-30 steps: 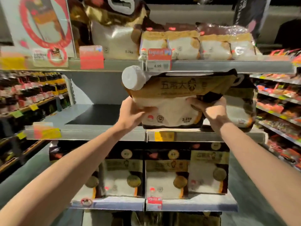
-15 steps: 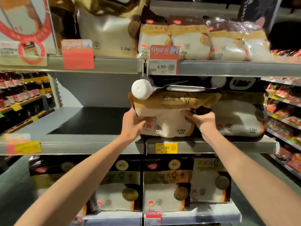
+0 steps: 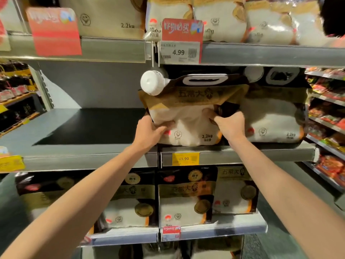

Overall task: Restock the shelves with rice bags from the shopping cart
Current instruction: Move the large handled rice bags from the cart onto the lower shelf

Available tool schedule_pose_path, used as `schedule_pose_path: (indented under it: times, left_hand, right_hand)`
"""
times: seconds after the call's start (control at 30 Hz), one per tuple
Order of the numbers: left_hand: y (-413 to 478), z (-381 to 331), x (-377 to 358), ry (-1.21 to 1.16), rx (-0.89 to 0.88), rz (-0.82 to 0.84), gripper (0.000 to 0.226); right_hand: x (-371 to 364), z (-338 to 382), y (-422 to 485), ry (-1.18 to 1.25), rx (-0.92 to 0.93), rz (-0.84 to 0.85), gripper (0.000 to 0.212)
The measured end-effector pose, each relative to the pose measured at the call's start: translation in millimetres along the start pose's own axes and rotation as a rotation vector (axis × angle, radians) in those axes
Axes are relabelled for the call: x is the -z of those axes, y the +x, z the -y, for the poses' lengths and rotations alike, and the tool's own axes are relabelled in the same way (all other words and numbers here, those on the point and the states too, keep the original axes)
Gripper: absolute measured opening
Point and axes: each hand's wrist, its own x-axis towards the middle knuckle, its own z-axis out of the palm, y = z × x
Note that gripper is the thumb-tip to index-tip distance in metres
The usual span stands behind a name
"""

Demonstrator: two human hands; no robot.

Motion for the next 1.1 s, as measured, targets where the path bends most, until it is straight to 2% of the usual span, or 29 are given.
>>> schedule_pose_path:
  times: [0.1,0.13,0.2,0.27,0.3,0.4,0.47,0.53,0.6,0.67,0.7,0.77,0.83,0.9,0.93,1.03,1.1]
  left_hand:
    - [-1.1,-3.8,8.5,0.004,0.032,0.126,0.029]
    - [-3.1,-2.9,12.5,0.022,0.032,0.192,0.038]
    - [-5.3,1.6,20.6,0.068,0.046,0.308,0.070]
    - [-6.7,6.8,27.5,0.140,0.085,0.337,0.095]
    - [-6.5,8.4,28.4,0.149,0.095,0.314,0.097]
    - [-6.0,7.4,20.4,0.142,0.049,0.114,0.065]
    - [-4.3,2.0,11.8,0.217,0.027,0.017,0.053]
    - [0.1,-2.7,2.3,0.285,0.108,-0.040,0.051]
    - [-0.9,-8.4,-4.3,0.351,0.209,-0.088,0.059]
    - [-8.4,-13.6,-10.5,0.279,0.257,-0.144,0.073]
    - [-14.8,-16.0,-13.7,0.238,0.226,-0.203,0.081]
    - [-27.4,-24.7,-19.9,0.285,-0.045,-0.437,0.095]
    - [-31.8,-39.9,-21.9,0.382,-0.443,-0.631,0.083]
    - [-25.6,-49.2,-21.8,0.498,-0.726,-0.602,0.068]
    - [-21.6,-52.3,-21.2,0.599,-0.775,-0.551,0.065]
    - [-10.3,-50.6,-14.6,0.867,-0.774,-0.474,0.058]
    - [-1.4,-44.9,-7.7,0.973,-0.745,-0.434,0.064]
  right_hand:
    - [5.3,2.3,-16.9,-0.003,0.082,-0.027,0.053]
    - [6.0,2.5,-26.9,0.008,0.135,-0.044,0.064]
    - [8.2,-1.5,-43.9,-0.040,0.328,-0.105,0.099]
    - [7.1,-12.0,-50.8,-0.246,0.573,-0.163,0.109]
    - [7.2,-14.6,-51.7,-0.356,0.641,-0.116,0.110]
    - [9.3,-9.9,-51.6,-0.604,0.619,0.190,0.119]
    - [7.9,1.2,-46.2,-0.733,0.592,0.249,0.121]
    - [7.1,11.6,-38.1,-0.808,0.521,0.292,0.116]
    - [6.0,19.6,-30.6,-0.799,0.424,0.349,0.111]
    - [7.0,23.9,-27.5,-0.830,0.388,0.383,0.110]
    - [7.6,24.5,-27.7,-0.854,0.393,0.378,0.111]
    - [9.5,22.7,-29.0,-0.881,0.433,0.331,0.111]
    - [10.4,19.2,-30.1,-0.907,0.501,0.271,0.105]
    - [11.9,15.0,-29.9,-0.943,0.558,0.229,0.098]
    - [13.1,13.7,-29.5,-0.950,0.573,0.227,0.096]
    - [16.1,9.7,-27.9,-0.941,0.591,0.253,0.093]
    - [17.1,8.9,-25.4,-0.926,0.586,0.271,0.091]
